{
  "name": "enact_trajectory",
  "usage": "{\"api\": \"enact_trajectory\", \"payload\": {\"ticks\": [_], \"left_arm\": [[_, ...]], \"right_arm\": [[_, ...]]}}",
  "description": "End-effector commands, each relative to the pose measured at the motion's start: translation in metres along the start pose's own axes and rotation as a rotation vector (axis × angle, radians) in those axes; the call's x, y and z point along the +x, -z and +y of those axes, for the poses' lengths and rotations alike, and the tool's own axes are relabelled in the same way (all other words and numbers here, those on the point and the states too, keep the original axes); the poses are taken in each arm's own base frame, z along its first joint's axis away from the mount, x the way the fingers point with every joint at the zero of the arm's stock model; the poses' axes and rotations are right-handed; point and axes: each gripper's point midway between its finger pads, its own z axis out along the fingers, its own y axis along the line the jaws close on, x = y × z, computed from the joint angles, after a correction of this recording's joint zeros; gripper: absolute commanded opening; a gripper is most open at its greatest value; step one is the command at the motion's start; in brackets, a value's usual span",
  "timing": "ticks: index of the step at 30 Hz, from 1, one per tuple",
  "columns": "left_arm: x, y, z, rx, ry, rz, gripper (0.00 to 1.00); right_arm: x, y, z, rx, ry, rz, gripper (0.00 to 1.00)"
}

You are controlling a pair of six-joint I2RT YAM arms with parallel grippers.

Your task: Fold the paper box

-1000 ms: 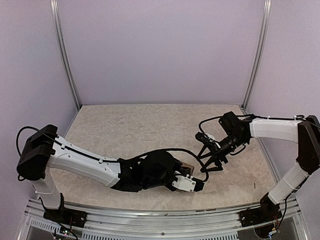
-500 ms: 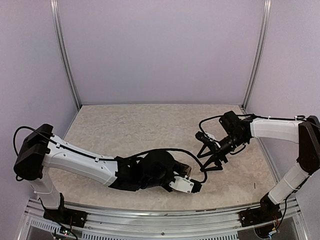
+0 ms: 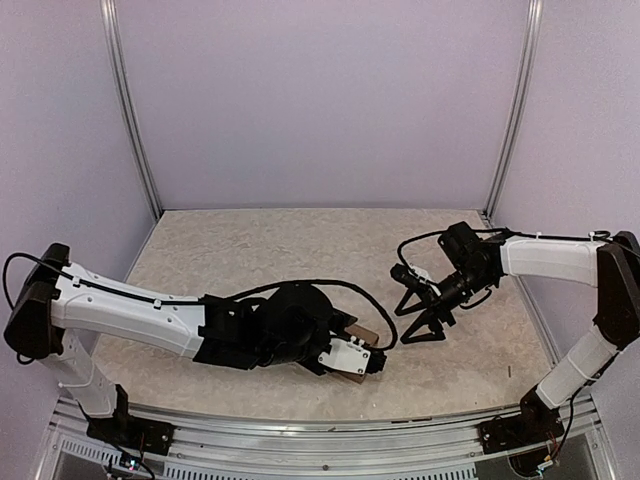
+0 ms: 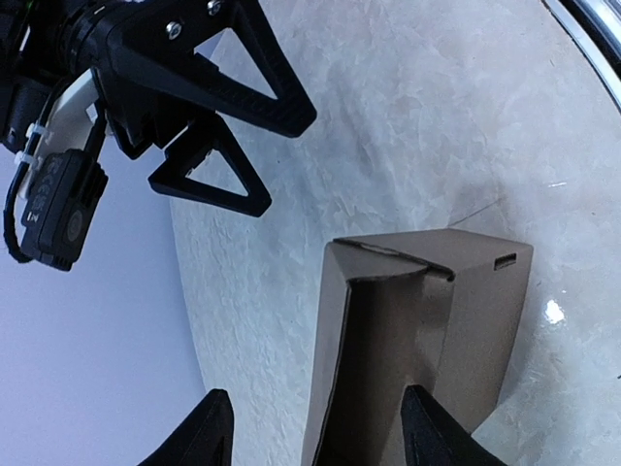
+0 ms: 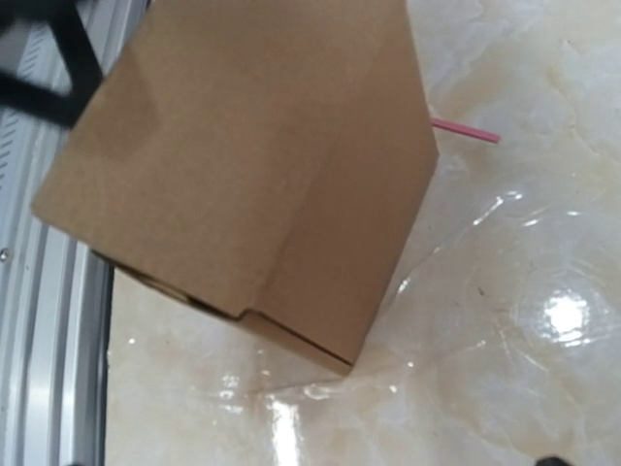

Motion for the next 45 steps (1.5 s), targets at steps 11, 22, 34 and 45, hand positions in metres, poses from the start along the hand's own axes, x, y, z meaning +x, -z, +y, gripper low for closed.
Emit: {"api": "enact_trajectory", "payload": {"ticks": [11, 22, 34, 45], "left_arm": [[0.034, 0.088, 0.017, -0.139, 0.725, -0.017, 0.35], [0.094, 0.085, 0.052, -0.352, 1.546, -0.158, 0.0], [0.077, 0.036, 0.096, -0.101, 1.662, -0.276, 0.0], [0.057, -0.014, 0.039, 0.038, 1.551, -0.057, 0.0]], "right_arm": [[-0.104, 0.027, 0.007, -0.011, 0.147, -0.179, 0.78], [-0.099, -0.048, 0.034, -0.288, 0.075, -0.077, 0.18], [-0.09, -0.041, 0.053, -0.288, 0.098, -0.051, 0.17], [-0.056, -0.045, 0.062, -0.307, 0.102, 0.002, 0.17]]}}
